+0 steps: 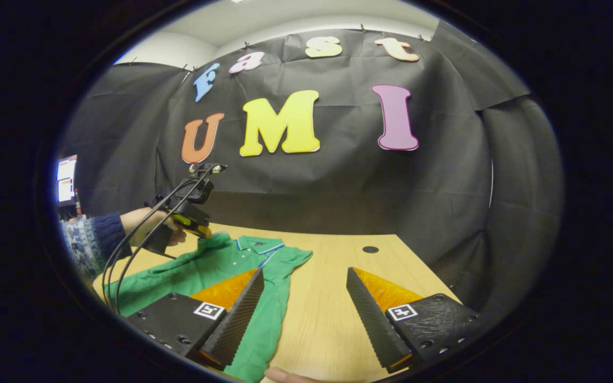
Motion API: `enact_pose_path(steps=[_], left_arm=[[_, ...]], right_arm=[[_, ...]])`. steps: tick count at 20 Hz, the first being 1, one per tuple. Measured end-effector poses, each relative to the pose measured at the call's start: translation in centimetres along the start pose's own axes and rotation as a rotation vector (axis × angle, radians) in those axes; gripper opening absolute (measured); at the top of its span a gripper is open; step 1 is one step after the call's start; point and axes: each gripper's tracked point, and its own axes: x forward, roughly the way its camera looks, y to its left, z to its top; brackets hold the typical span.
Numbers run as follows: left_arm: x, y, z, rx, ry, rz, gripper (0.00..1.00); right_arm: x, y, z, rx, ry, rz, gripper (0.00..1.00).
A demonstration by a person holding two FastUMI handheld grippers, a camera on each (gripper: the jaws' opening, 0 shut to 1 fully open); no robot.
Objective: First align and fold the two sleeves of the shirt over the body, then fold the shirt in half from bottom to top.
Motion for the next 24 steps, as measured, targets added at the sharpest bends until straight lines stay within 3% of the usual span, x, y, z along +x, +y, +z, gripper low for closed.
enact_pose_path(steps=[3, 4, 8, 14, 20, 24], left_arm=[[-3.7, -2.1, 1.9, 0.045, -0.098, -0.01, 0.85], [-5.2, -2.8, 2.6, 0.056, -0.138, -0.02, 0.99], [-11.7, -4.2, 4.0, 0.05, -0.25, -0.072, 1.0], [-19.3, -0.7, 1.6, 0.048, -0.33, -0.082, 1.0], [-24.2, 3.9, -4.4, 0.085, -0.379, -0.085, 1.0], [-25.5, 5.8, -10.0, 0.044, -0.392, -0.109, 1.0]], right_arm=[[-0.5, 0.3, 0.7, -0.017, -0.012, -0.01, 0.95], [-0.7, 0.6, 0.8, -0.02, -0.014, -0.01, 0.95], [-1.6, 1.7, 1.8, -0.024, -0.025, -0.029, 0.96], [-4.6, 3.6, 4.3, 0.031, -0.052, -0.044, 0.96], [-8.6, 6.1, 5.5, -0.064, -0.11, -0.076, 0.95], [-11.0, 8.5, 2.1, -0.073, -0.051, -0.032, 0.95]])
